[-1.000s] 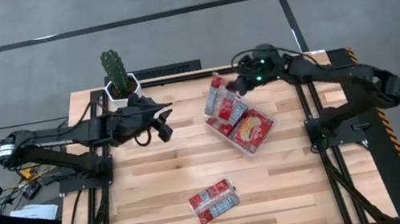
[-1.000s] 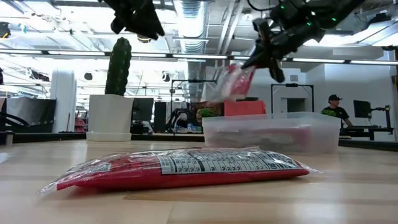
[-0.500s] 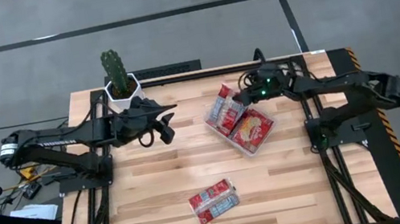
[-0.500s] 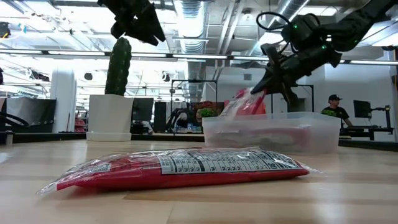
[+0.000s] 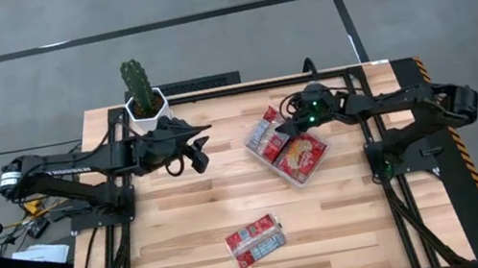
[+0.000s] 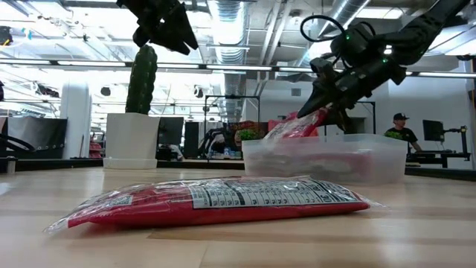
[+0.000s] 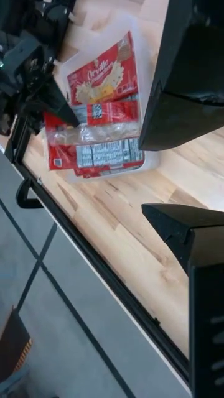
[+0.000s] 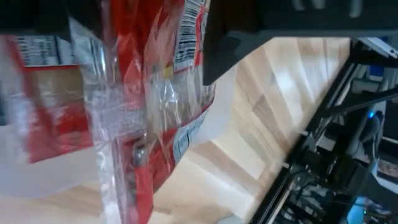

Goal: Sort popcorn bags into baskets
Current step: Put the red popcorn bag into the transparent bin

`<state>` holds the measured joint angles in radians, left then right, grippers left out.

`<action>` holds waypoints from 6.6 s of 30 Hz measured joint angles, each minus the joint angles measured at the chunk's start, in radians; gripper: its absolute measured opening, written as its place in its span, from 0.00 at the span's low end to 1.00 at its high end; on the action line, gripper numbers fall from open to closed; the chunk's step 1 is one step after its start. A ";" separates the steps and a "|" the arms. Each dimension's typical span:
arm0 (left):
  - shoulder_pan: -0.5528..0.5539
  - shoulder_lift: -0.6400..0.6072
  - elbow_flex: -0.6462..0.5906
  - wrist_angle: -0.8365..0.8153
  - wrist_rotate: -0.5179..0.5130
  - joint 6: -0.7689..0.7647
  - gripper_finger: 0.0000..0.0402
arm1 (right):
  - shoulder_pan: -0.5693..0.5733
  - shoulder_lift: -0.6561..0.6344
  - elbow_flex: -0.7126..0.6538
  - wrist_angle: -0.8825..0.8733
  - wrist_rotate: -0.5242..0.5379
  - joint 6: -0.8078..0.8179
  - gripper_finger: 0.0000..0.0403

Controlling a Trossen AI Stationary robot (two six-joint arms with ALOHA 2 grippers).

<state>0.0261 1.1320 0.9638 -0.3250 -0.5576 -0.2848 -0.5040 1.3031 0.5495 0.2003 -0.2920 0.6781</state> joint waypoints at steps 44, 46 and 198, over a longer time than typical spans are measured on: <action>-0.363 0.734 0.008 0.343 0.566 -0.369 0.61 | 0.267 -0.093 0.421 -0.928 0.226 -0.272 0.48; -0.379 0.747 0.008 0.346 0.547 -0.393 0.65 | 0.306 -0.112 0.421 -0.925 0.267 -0.227 0.47; -0.385 0.338 0.110 -0.040 -0.012 -0.141 0.14 | 0.400 0.288 0.333 -0.190 -0.181 -0.424 0.01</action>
<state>-0.3584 1.4695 1.0740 -0.3654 -0.5692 -0.4259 -0.1040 1.5915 0.8825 0.0105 -0.4725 0.2543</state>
